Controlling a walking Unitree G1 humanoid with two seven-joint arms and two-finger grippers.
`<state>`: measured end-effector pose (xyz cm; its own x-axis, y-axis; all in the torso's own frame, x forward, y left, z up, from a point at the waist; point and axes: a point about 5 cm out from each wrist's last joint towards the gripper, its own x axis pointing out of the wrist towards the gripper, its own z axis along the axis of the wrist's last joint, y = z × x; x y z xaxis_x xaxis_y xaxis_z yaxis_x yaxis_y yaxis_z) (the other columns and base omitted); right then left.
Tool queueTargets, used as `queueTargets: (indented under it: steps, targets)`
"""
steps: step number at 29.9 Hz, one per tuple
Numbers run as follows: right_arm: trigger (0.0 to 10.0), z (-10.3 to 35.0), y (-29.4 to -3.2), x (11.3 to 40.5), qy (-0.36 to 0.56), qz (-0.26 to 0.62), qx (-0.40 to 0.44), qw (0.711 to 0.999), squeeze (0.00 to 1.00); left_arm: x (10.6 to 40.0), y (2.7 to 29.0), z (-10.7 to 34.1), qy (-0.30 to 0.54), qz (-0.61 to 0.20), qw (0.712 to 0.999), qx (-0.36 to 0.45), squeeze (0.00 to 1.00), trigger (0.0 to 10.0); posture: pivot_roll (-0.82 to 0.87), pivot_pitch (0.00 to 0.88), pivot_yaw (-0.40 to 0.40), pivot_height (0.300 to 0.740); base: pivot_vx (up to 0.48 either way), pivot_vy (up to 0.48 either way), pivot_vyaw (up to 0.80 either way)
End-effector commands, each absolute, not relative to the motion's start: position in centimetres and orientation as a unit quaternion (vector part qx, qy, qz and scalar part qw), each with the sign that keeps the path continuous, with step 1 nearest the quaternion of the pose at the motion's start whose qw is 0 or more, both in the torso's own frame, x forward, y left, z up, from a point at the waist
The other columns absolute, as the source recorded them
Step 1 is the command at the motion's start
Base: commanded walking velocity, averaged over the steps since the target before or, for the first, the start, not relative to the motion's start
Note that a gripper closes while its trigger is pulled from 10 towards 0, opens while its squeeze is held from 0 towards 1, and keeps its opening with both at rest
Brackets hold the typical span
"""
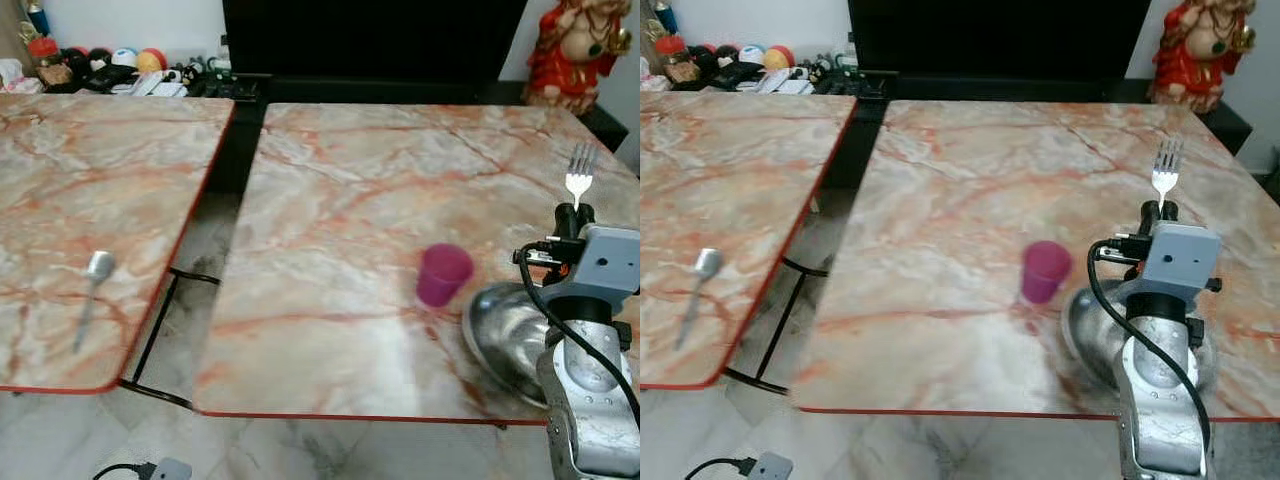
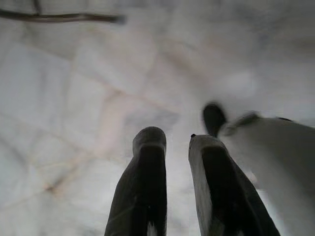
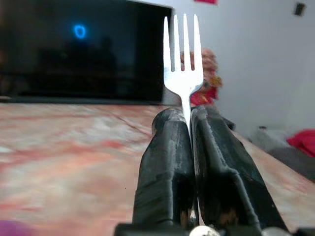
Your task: Setting the table
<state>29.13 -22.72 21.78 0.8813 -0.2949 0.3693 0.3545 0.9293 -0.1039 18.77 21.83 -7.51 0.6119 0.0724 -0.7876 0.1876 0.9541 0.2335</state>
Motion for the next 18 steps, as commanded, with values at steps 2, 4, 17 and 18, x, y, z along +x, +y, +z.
queueTargets:
  steps: [2, 4, 17, 18]
  targets:
    - [10.0, 22.5, -22.8, 29.0, -0.193, -0.174, -0.087, 0.962, 0.00, 18.0, 22.4, -7.8, 0.453, -0.027, 0.878, 0.152, 0.00, 10.0, -0.05, 0.129, 0.003, 0.740, 0.000, -0.234, 0.00]
    - [10.0, 22.5, -22.8, 29.0, -0.193, -0.177, -0.088, 0.961, 0.00, 18.0, 22.4, -7.8, 0.453, -0.026, 0.878, 0.151, 0.00, 10.0, -0.05, 0.128, 0.003, 0.740, 0.000, 0.000, 0.00]
    - [10.0, 21.9, -23.9, 28.9, -0.170, -0.204, -0.101, 0.959, 0.00, 18.1, 22.5, -7.7, 0.451, -0.028, 0.879, 0.151, 0.00, 10.0, -0.05, 0.126, 0.001, 0.740, 0.000, 0.000, 0.00]
    - [10.0, 21.7, -24.1, 28.9, -0.165, -0.209, -0.100, 0.959, 0.00, 18.1, 22.5, -7.7, 0.451, -0.028, 0.879, 0.151, 0.00, 10.0, -0.05, 0.129, -0.001, 0.740, 0.000, 0.000, 0.00]
